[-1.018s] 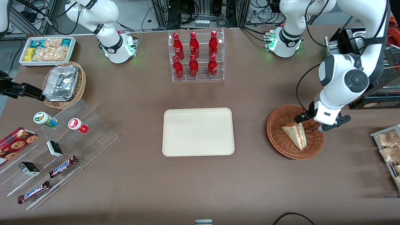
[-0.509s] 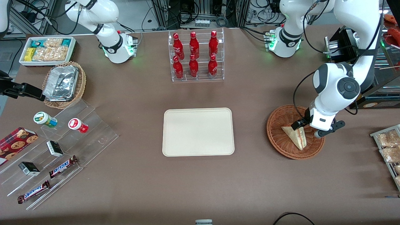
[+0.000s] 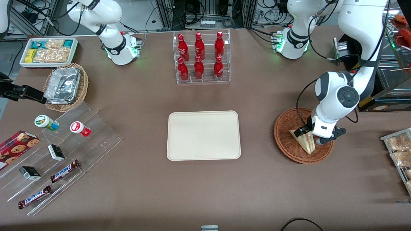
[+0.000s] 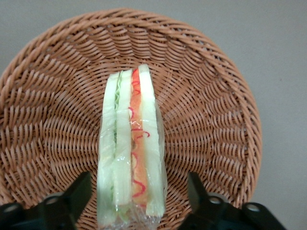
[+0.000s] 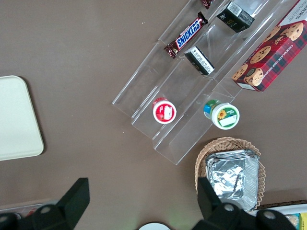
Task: Place sandwich from basket to tray
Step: 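Close the left gripper on the sandwich wedge's crust edge, then lift the sandwich and carry it with the left gripper over the cream tray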
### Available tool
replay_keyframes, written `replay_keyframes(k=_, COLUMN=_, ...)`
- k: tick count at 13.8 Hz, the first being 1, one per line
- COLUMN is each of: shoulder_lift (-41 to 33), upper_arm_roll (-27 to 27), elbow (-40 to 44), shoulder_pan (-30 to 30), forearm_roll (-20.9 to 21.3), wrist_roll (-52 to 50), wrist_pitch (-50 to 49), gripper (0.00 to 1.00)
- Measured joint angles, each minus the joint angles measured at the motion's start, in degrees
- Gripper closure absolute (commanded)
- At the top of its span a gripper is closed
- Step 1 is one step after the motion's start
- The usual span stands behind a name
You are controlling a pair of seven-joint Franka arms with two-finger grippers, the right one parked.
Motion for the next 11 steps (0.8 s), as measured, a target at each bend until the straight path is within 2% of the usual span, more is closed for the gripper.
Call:
replay_keyframes(k=5, shoulder_lift=0.0, upper_arm_roll=0.0, elbow=0.5, shoulder_pan=0.0, forearm_roll=0.6, wrist_roll=0.9, wrist_pitch=-1.5, gripper=1.0)
replay_keyframes(k=8, shoulder_lift=-1.3, upper_arm_roll=-0.2, elbow=4.3, shoulder_pan=-0.4, forearm_roll=1.1, wrist_roll=1.9, wrist_pitch=-9.2, gripper=1.0)
replay_keyframes(k=11, shoulder_lift=-3.5, upper_arm_roll=-0.6, elbow=8.8, shoulder_pan=-3.8, forearm_roll=1.3, wrist_roll=3.1, wrist_pitch=-16.4, gripper=1.0)
